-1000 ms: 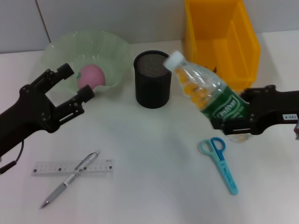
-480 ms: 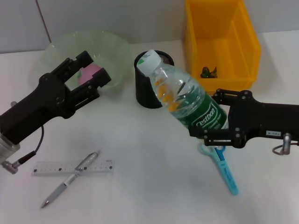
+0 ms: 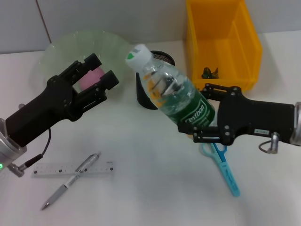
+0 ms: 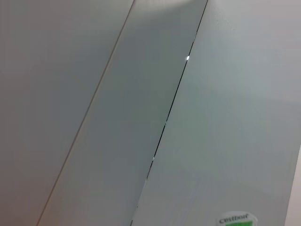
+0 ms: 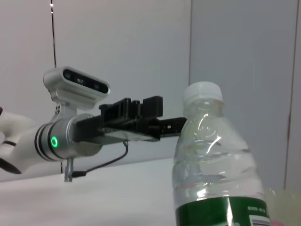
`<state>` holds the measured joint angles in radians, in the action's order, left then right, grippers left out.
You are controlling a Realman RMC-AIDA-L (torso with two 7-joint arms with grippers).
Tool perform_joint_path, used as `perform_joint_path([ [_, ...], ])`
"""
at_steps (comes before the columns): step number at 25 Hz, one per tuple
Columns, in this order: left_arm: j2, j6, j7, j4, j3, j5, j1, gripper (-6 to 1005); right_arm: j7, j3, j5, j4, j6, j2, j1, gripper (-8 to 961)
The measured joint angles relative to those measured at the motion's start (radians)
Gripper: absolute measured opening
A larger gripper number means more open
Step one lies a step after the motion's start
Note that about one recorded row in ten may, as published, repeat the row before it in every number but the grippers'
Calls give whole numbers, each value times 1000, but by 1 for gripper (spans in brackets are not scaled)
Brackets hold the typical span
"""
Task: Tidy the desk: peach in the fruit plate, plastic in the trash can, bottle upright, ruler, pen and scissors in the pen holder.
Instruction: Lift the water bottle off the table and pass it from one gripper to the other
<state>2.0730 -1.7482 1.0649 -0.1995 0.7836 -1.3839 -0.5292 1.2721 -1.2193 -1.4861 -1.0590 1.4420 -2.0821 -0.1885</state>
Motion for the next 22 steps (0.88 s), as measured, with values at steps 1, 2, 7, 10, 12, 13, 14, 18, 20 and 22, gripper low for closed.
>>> perform_joint_path([
  [1, 0, 0, 0, 0, 0, 0, 0, 848, -15, -1, 6, 27, 3, -1, -18, 774],
  [2, 0, 0, 0, 0, 0, 0, 0, 848, -15, -1, 6, 27, 3, -1, -18, 774],
  [7, 4, -4, -43, 31, 22, 0, -23, 848, -42, -2, 11, 94, 12, -4, -67, 774],
  [10, 5, -7, -62, 49, 28, -1, -36, 848, -56, -8, 22, 131, 12, -3, -93, 774],
  [12, 6, -13, -67, 54, 29, -1, -43, 848, -69, -14, 29, 161, 13, -2, -113, 774],
  [13, 6, -16, -67, 56, 30, 0, -47, 849, -75, -15, 31, 178, 13, -2, -125, 774],
  [14, 6, -19, -67, 57, 33, 1, -49, 849, -78, -16, 32, 191, 13, -2, -135, 774],
  [18, 7, -23, -74, 69, 31, 7, -57, 848, -84, -16, 35, 232, 21, -2, -163, 774],
  [20, 7, -25, -80, 76, 27, 16, -58, 847, -94, -16, 36, 245, 26, -2, -170, 774],
  [22, 7, -26, -81, 79, 27, 22, -58, 846, -100, -21, 36, 252, 27, -3, -175, 774],
])
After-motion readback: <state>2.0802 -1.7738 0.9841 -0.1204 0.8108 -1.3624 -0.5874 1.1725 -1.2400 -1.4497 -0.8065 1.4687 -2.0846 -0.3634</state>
